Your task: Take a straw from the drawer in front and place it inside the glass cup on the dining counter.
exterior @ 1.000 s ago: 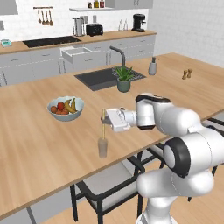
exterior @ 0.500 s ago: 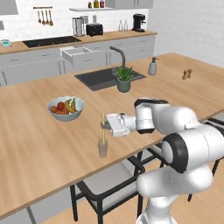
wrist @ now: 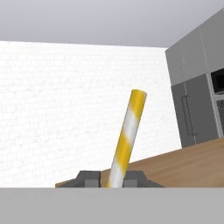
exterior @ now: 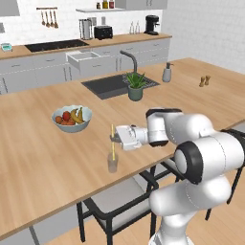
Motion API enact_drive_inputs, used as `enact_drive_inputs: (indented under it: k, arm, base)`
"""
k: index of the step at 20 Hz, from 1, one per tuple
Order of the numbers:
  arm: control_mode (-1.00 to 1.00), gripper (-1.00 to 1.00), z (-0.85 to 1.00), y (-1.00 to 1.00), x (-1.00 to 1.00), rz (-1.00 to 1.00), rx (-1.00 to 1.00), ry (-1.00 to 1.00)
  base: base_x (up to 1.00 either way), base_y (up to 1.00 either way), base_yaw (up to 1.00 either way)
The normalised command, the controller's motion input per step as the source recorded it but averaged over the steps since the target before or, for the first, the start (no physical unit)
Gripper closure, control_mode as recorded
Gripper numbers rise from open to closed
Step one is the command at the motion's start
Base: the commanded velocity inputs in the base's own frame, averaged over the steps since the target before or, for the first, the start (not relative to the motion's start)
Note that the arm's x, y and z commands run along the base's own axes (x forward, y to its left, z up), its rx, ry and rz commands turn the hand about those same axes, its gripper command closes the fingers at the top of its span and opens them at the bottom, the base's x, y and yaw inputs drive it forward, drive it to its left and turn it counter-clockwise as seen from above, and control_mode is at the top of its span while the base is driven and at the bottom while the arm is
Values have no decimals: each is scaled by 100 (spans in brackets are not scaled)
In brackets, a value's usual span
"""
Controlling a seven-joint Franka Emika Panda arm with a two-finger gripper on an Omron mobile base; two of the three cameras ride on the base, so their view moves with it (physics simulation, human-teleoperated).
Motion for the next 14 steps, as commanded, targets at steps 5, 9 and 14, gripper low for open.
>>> enact_drive_inputs:
  k: [5, 9, 14]
  arm:
    - [-100, 100, 4, 0, 17, 0, 0, 0]
    - [-100, 100, 15, 0, 11, 0, 0, 0]
    - [-100, 100, 12, 0, 0, 0, 0, 0]
  base:
    - [0, 0, 0]
    - [0, 0, 0]
    - [0, 0, 0]
